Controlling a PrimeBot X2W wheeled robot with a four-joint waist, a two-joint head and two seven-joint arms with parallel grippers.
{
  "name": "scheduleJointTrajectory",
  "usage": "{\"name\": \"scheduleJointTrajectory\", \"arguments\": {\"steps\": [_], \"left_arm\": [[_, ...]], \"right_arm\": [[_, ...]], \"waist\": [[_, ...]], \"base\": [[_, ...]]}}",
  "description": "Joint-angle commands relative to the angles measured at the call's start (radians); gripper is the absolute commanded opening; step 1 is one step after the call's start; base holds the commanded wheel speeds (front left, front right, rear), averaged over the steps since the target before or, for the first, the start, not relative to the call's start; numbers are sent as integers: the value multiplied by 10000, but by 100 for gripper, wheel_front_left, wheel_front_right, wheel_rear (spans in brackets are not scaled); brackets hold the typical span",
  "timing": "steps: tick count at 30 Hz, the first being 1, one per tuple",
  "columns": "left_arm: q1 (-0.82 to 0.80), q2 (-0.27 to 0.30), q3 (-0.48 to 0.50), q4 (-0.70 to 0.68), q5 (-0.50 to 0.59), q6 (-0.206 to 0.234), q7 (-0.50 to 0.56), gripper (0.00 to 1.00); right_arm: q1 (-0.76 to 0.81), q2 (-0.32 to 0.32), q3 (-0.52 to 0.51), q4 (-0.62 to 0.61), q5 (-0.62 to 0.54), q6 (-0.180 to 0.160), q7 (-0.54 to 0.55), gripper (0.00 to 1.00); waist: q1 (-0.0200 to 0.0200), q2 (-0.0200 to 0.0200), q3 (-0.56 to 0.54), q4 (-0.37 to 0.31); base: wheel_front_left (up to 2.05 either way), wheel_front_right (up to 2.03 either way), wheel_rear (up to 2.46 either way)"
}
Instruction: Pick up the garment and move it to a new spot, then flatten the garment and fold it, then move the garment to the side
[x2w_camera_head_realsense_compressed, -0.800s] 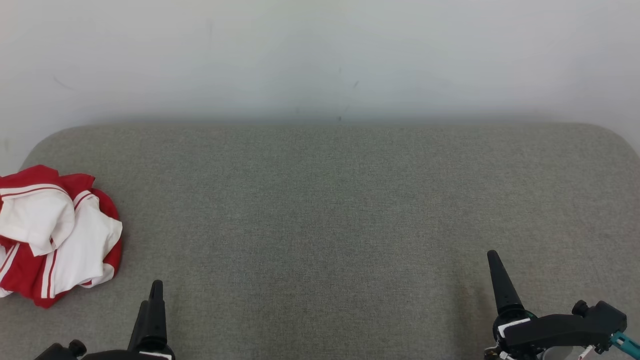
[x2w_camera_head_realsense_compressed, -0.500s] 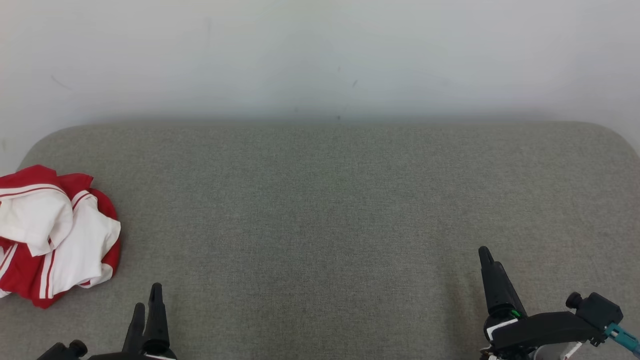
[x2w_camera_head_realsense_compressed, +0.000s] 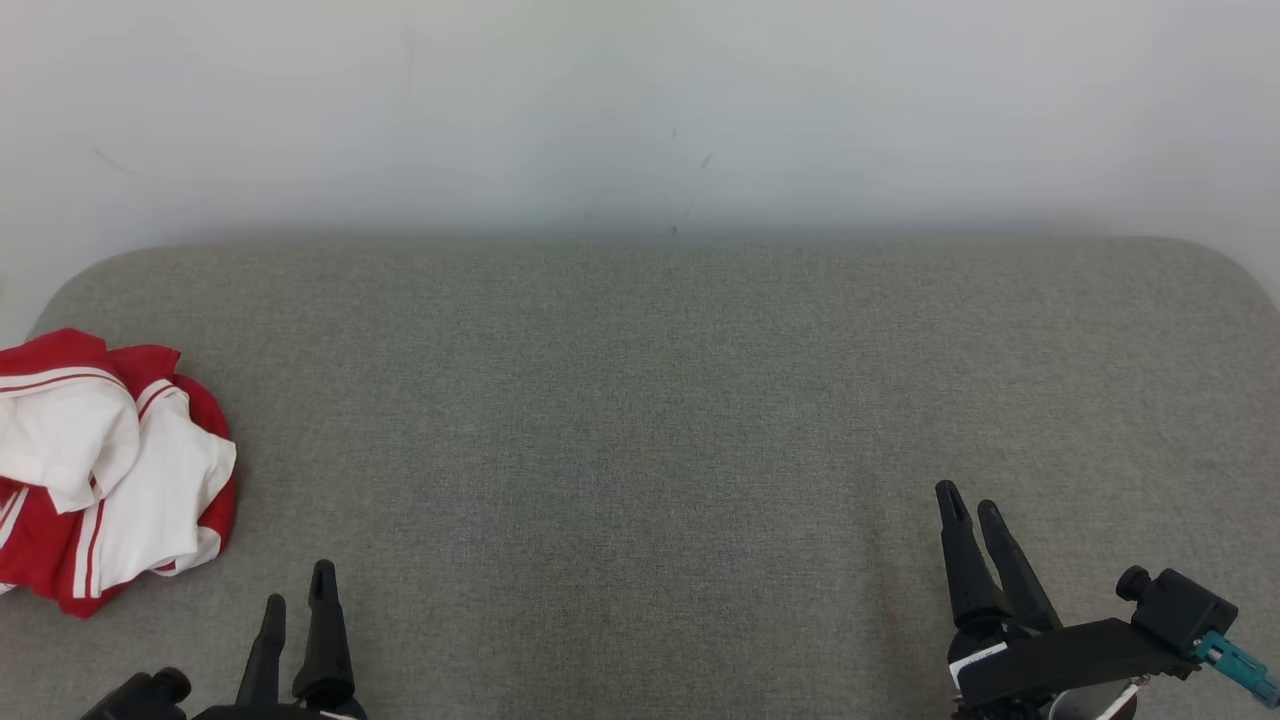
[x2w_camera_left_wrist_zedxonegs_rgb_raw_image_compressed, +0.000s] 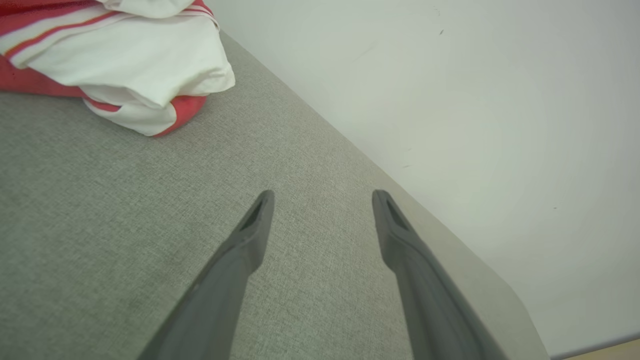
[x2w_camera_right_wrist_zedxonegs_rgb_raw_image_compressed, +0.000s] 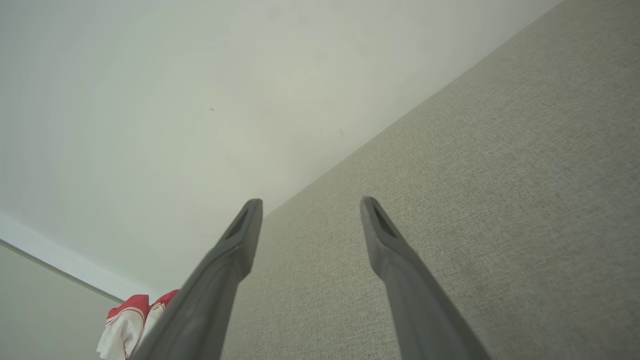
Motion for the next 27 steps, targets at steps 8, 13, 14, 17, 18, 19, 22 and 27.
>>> {"name": "scheduleJointTrajectory", "arguments": {"steps": [8,13,14,17,18,19,22,27], "left_arm": [[62,75,-98,-117,1168,132,-310,100],[113,79,-193,-114,1804,216,-460,100],[111,80,-207,-108,1941,235,-482,100],[108,83,-257,-84,2355,275,-562,100],[110,82,-272,-73,2463,289,-585,100],[112,83,-286,-67,2598,307,-616,100],[126,85,-336,-33,2982,332,-691,100],[167,87,-418,-36,3669,441,-815,100]], "right_arm": [[-39,119,-313,108,-1359,-10,-303,100],[-49,191,-442,234,-2052,-11,-446,100],[-52,199,-461,257,-2186,-11,-469,100],[-56,226,-499,362,-2564,-12,-547,100],[-59,235,-498,400,-2688,-12,-573,100],[-66,237,-498,423,-2820,-12,-602,100],[-78,240,-498,545,-3211,-12,-675,100],[-100,245,-398,690,-3794,-13,-805,100]], "waist": [[0,0,26,-11],[0,0,48,-14],[0,0,52,-16],[0,0,61,-23],[0,0,65,-25],[0,0,68,-25],[0,0,72,-27],[0,0,73,-45]], "base": [[0,0,0],[0,0,0],[0,0,0],[0,0,0],[0,0,0],[0,0,0],[0,0,0],[0,0,0]]}}
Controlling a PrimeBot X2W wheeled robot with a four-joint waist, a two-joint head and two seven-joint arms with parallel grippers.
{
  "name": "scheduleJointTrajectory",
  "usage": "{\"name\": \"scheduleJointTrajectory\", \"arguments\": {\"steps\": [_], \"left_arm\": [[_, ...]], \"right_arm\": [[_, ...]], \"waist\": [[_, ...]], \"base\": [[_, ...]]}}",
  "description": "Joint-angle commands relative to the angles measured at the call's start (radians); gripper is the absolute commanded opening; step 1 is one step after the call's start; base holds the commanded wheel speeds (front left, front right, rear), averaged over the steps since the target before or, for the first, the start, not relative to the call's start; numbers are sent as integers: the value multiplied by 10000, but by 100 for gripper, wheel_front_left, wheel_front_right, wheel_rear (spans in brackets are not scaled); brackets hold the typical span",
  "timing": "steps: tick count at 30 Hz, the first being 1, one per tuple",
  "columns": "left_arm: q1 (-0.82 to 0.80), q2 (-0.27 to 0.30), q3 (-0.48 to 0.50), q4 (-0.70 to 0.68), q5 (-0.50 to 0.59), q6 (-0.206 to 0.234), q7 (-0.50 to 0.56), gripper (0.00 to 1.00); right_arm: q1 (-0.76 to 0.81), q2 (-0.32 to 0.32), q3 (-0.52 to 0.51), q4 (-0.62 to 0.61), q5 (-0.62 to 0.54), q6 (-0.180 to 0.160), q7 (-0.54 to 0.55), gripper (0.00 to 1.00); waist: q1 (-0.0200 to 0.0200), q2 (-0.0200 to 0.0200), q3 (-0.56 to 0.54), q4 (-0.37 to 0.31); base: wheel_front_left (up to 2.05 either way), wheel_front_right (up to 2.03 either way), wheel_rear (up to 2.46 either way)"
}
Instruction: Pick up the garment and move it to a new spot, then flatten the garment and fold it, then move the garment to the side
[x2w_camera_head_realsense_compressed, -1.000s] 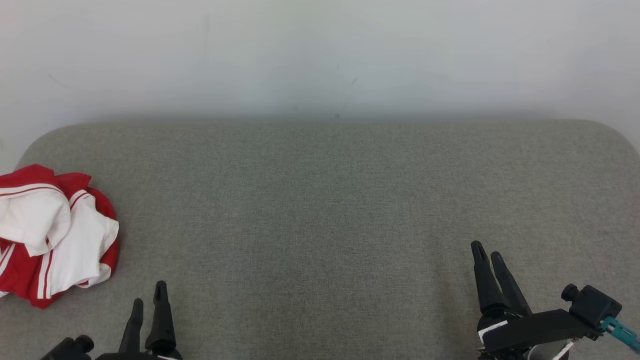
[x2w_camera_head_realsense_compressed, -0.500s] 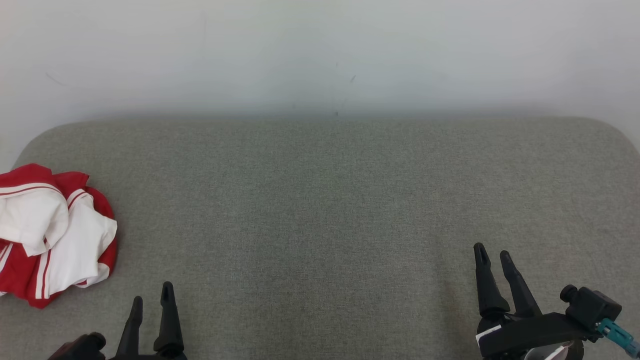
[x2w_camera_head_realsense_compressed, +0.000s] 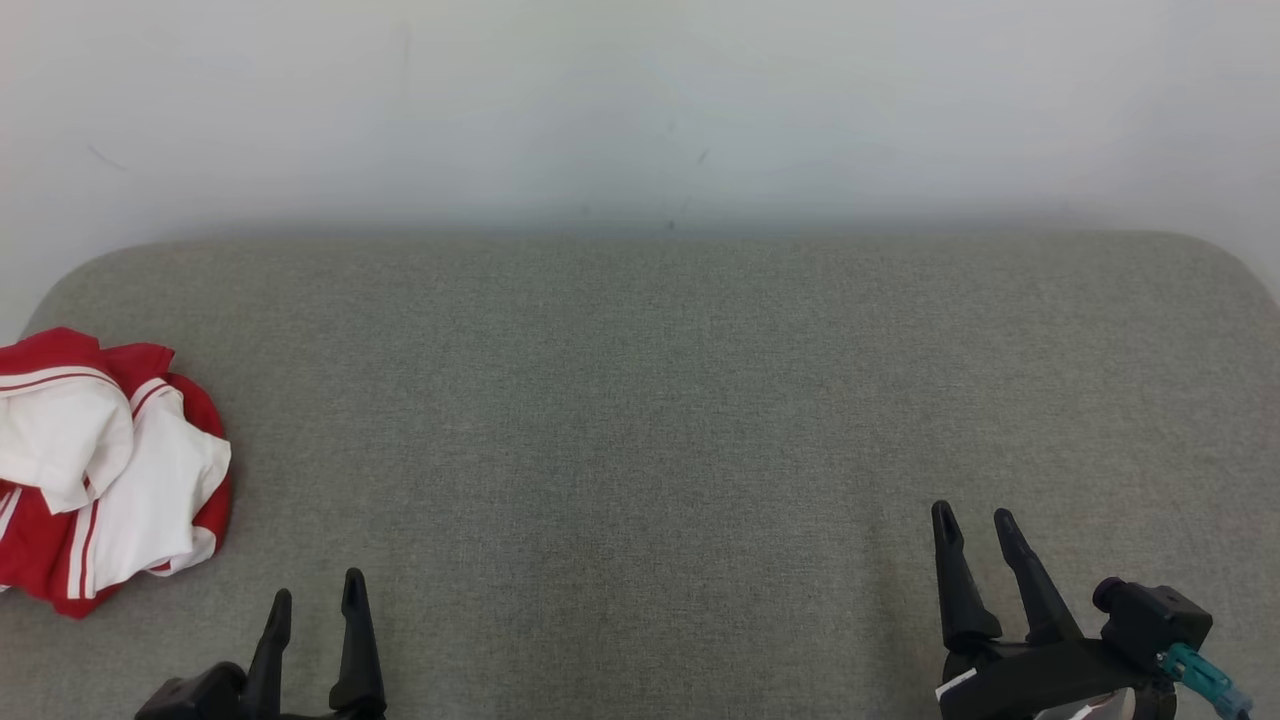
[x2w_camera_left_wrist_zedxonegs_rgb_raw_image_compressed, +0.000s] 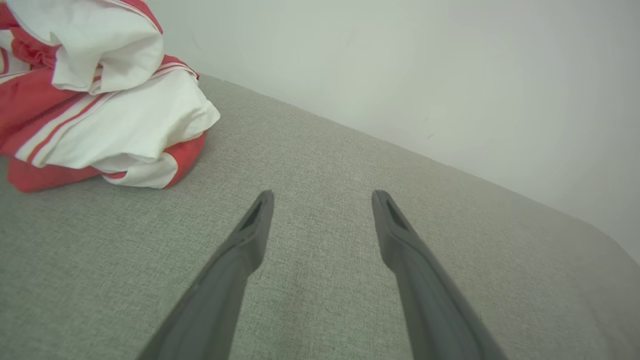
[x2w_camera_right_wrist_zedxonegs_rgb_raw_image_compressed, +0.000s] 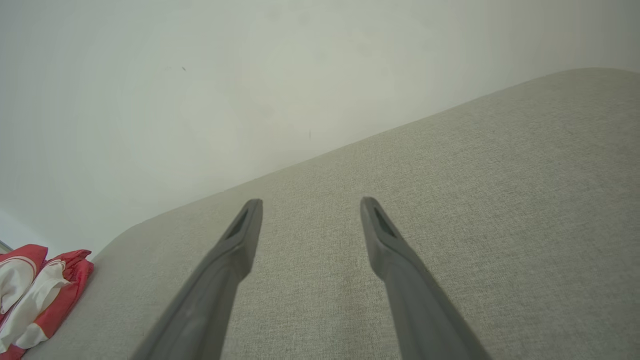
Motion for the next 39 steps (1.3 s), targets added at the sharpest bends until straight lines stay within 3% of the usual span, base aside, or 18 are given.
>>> {"name": "scheduleJointTrajectory", "arguments": {"steps": [1,21,39], "left_arm": [[18,56,-24,-81,290,42,-78,100],[92,94,-149,-32,2460,168,-532,100],[372,88,-286,-75,3712,343,-849,100]], "right_arm": [[-89,10,40,-22,-262,-13,-105,100],[-43,95,-22,251,-2250,-17,-547,100],[155,-29,380,-11,-3205,-20,-871,100]], "waist": [[0,0,0,-6],[0,0,-6,-229],[0,0,-25,-350]], "base": [[0,0,0],[0,0,0],[0,0,0]]}}
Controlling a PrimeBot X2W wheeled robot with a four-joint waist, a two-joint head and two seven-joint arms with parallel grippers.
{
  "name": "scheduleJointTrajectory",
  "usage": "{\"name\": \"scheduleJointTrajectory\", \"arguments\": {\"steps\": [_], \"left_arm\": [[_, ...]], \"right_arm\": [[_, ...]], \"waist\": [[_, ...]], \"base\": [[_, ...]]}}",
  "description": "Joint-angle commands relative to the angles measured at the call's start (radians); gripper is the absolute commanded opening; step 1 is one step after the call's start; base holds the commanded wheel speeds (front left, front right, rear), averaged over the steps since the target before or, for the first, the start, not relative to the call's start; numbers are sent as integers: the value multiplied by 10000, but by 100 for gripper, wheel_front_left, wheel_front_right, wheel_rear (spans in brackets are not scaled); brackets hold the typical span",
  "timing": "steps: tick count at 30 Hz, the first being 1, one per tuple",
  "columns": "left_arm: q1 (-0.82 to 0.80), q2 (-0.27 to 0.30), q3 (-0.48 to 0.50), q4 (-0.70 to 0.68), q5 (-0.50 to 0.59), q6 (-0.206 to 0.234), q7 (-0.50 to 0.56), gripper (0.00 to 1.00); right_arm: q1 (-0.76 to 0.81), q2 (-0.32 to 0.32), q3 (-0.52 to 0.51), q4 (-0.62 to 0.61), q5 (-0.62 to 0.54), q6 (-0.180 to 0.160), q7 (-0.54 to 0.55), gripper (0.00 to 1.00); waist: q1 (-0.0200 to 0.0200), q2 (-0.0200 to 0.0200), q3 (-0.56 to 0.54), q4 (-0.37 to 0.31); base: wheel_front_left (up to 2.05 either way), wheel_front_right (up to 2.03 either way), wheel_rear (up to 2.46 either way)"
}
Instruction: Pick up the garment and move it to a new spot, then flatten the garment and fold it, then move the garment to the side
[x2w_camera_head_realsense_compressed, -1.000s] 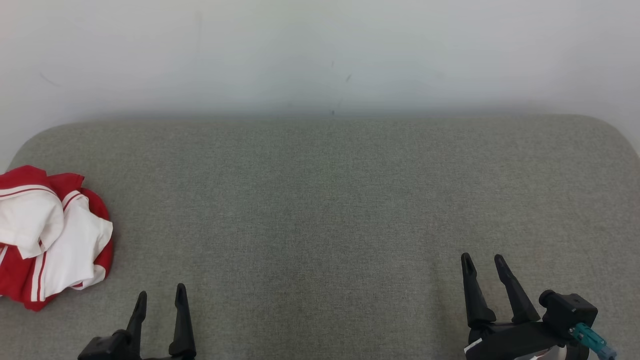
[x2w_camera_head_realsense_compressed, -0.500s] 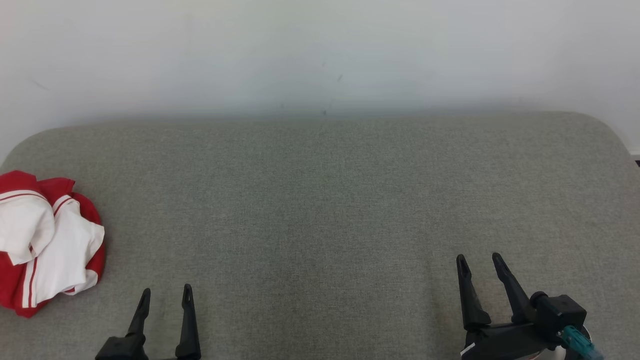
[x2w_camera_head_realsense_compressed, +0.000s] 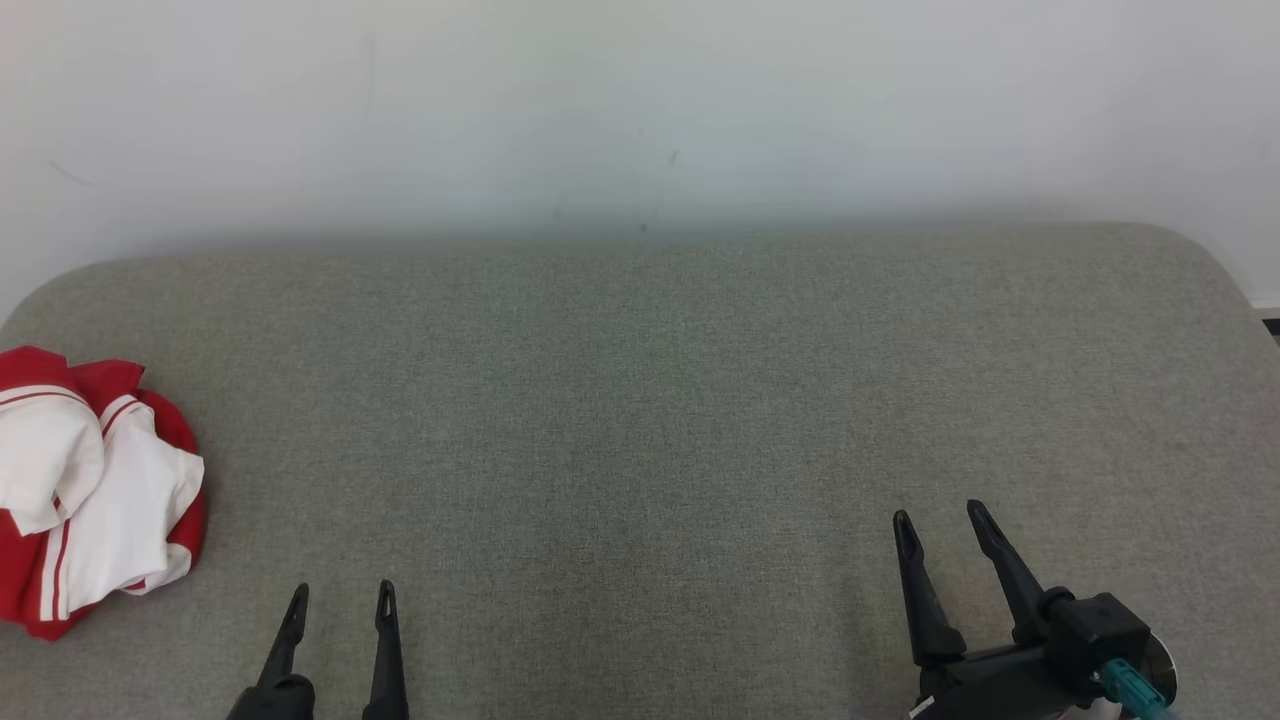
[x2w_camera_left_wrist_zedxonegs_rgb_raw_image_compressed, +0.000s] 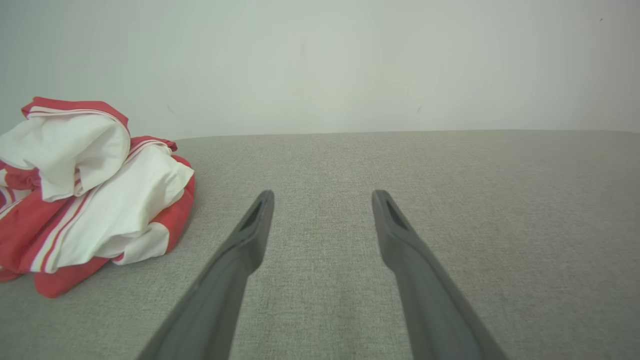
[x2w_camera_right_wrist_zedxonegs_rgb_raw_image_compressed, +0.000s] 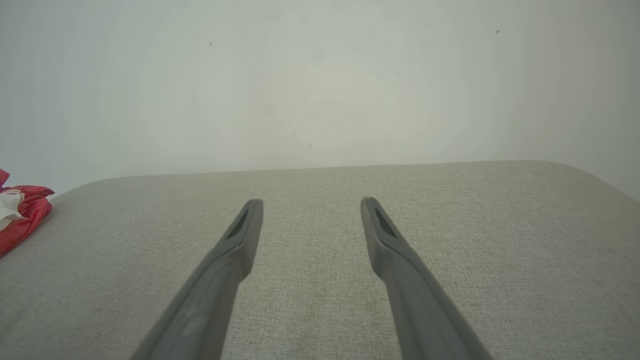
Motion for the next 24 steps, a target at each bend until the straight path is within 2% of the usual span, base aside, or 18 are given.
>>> {"name": "scheduleJointTrajectory", "arguments": {"steps": [1,6,14,24], "left_arm": [[149,41,1,-67,246,71,-97,100],[199,40,56,-90,573,113,-177,100],[178,30,372,-27,232,218,-163,100],[109,23,405,-83,211,98,-163,100]], "right_arm": [[145,-31,40,9,-221,-20,-100,100],[169,-1,-144,134,-610,-21,-180,100],[161,100,-469,183,-613,-21,-164,100],[131,193,-588,230,-623,-21,-162,100]], "waist": [[0,-1,-11,4],[0,-1,-19,-8],[0,-1,-24,-47],[0,-1,53,100]], "base": [[0,0,0],[0,0,0],[0,0,0],[0,0,0]]}}
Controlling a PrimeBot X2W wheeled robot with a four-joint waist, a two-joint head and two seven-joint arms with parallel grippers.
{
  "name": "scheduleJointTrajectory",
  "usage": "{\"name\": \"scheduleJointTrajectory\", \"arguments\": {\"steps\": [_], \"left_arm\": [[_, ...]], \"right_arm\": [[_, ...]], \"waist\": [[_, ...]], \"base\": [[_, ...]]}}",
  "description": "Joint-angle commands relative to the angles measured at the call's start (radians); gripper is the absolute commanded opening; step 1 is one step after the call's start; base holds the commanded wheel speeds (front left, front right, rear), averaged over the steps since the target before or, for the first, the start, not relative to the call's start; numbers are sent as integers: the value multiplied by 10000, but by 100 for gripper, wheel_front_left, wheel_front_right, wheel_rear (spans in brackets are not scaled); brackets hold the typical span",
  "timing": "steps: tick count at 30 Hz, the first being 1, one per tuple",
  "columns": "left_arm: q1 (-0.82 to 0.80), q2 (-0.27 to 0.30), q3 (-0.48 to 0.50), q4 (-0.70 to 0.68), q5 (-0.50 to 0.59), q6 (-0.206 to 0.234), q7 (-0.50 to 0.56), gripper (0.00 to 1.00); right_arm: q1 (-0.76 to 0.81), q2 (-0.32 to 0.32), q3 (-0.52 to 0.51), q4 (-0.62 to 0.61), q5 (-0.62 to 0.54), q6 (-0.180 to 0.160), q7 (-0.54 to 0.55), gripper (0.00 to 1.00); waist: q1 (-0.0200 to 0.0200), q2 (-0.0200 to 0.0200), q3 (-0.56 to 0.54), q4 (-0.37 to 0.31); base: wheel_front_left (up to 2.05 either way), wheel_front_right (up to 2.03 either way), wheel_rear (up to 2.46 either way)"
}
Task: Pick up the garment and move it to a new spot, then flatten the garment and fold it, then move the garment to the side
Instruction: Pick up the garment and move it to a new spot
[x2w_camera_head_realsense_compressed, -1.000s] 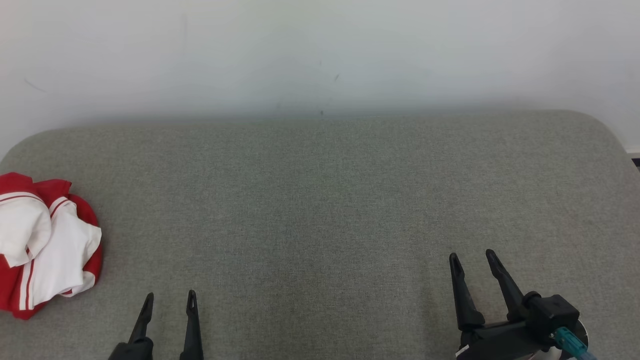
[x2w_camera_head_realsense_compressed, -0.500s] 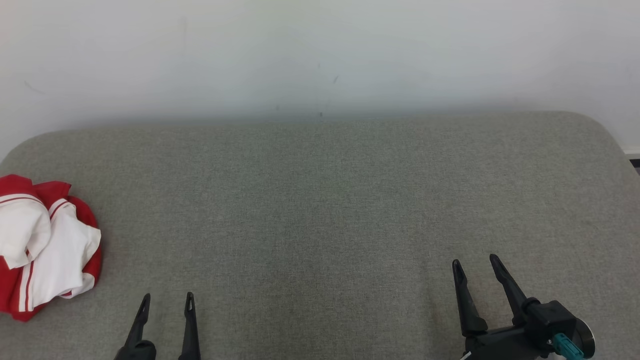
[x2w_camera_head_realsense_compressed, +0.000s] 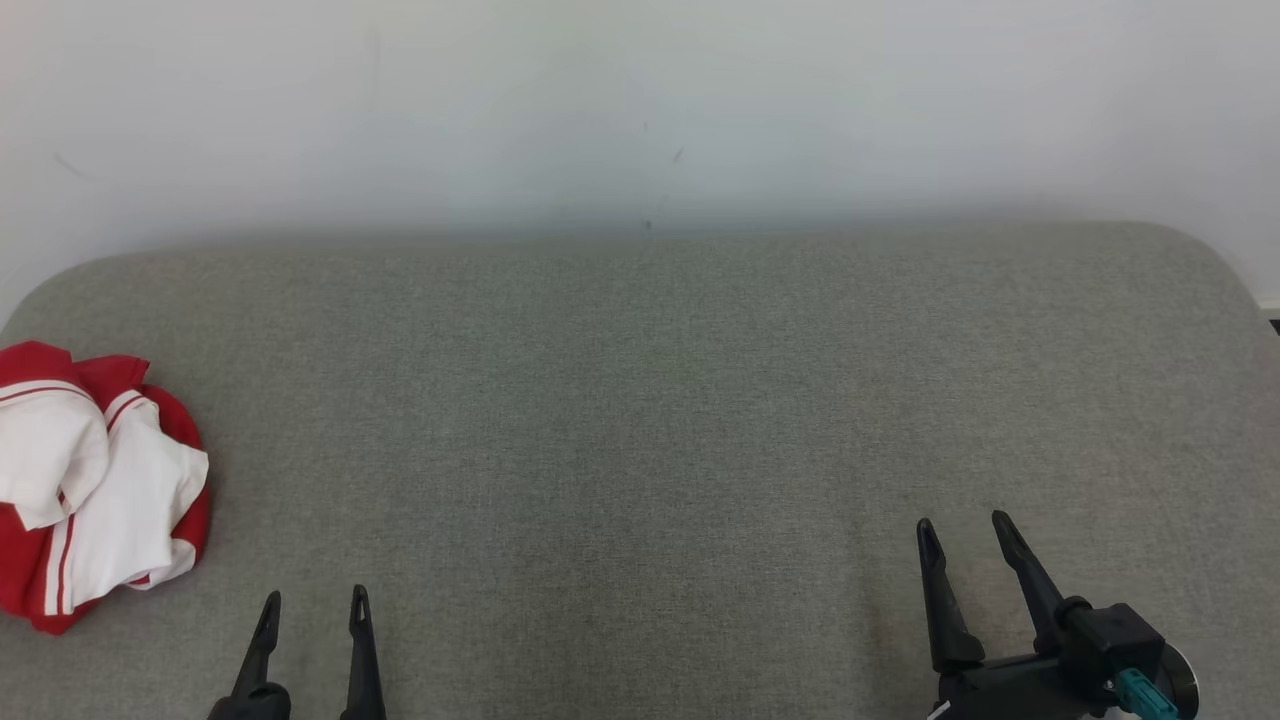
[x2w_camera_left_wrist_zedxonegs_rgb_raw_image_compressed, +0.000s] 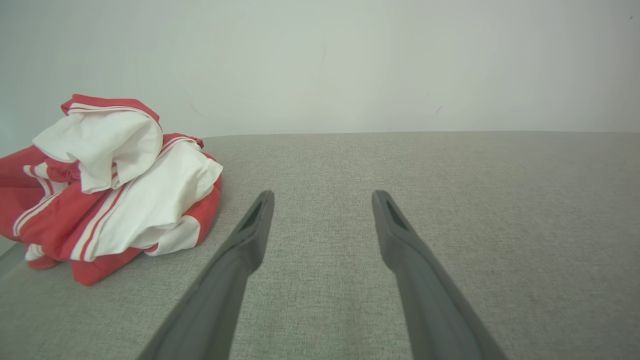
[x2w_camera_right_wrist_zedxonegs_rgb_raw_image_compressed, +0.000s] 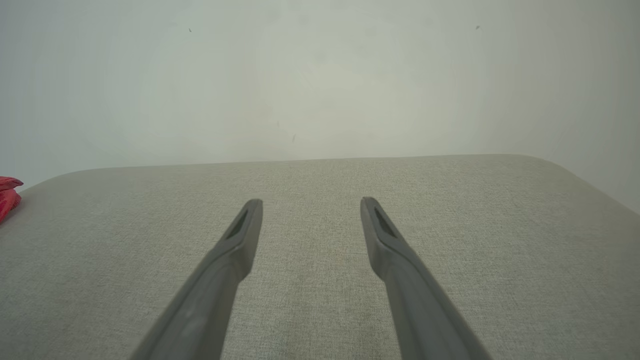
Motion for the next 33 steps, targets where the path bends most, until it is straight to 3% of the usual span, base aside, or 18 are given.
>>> {"name": "scheduleJointTrajectory", "arguments": {"steps": [1,9,27,33], "left_arm": [[-13,20,-5,-14,-45,-45,-35,100],[-178,22,-26,-51,-67,10,-35,100],[10,16,262,78,-357,187,-35,100],[246,13,548,142,-499,141,-35,100]], "right_arm": [[3,42,18,0,-33,-21,-13,100],[-187,-84,319,-86,-63,-21,-11,100],[-550,-290,1159,107,199,-21,-11,100],[-554,-218,1332,218,233,-21,-11,100]], "waist": [[0,0,46,83],[0,0,301,718],[0,0,620,4183],[0,0,512,4952]], "base": [[0,0,0],[0,0,0],[0,0,0],[0,0,0]]}}
